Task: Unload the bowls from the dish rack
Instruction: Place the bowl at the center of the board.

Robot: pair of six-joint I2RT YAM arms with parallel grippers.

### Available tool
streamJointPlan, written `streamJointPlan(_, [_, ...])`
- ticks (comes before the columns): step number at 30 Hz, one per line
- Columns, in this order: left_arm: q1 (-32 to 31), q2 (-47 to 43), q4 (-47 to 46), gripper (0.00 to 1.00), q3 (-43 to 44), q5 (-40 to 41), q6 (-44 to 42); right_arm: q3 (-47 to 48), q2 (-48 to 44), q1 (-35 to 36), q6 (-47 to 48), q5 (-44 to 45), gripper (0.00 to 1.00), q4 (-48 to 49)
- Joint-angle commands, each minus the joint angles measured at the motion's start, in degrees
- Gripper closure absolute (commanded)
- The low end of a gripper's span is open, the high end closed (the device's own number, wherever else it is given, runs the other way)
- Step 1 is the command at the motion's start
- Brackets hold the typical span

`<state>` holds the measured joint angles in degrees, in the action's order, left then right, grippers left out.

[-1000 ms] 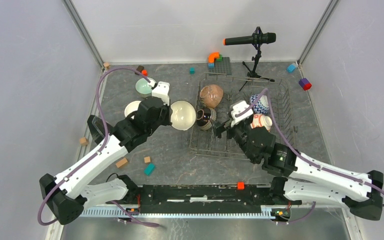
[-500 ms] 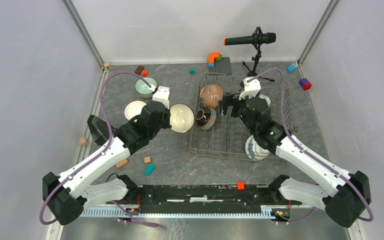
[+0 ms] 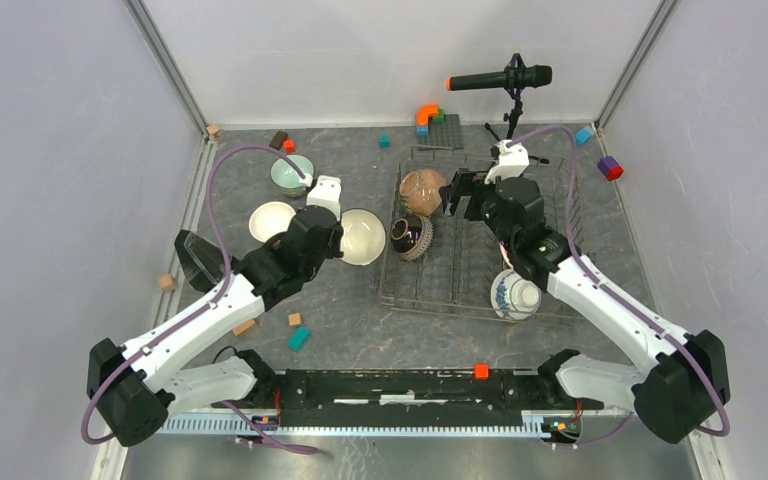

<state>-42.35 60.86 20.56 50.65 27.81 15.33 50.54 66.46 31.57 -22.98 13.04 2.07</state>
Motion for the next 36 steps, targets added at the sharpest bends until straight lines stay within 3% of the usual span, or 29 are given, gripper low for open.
streamJointPlan(1, [-1.03, -2.01, -7.25, 0.98, 0.46, 5.07, -1.00, -1.05, -3.84, 0.09, -1.42, 1.15, 0.03, 1.67])
streamJointPlan(6, [-1.05, -1.41, -6.75, 0.98, 1.66, 1.35, 1.16, -4.60, -5.46, 1.02, -0.20, -6.82, 0.07, 0.44])
streamJointPlan(12, [-1.07, 0.05, -3.12, 0.98, 3.36, 0.75, 3.18, -3.96, -7.54, 10.94, 3.31, 1.28, 0.10, -1.36])
streamJointPlan(28, [-1.07, 3.26, 5.74, 0.98, 8.65, -1.68, 8.04, 16.39, 5.63, 20.38, 4.35, 1.65, 0.26, -17.15])
streamJointPlan(36, [-1.07, 4.99, 8.44, 0.98, 10.78, -2.97, 9.69, 19.00, 8.20, 22.59, 4.74, 2.07, 0.38, -17.79])
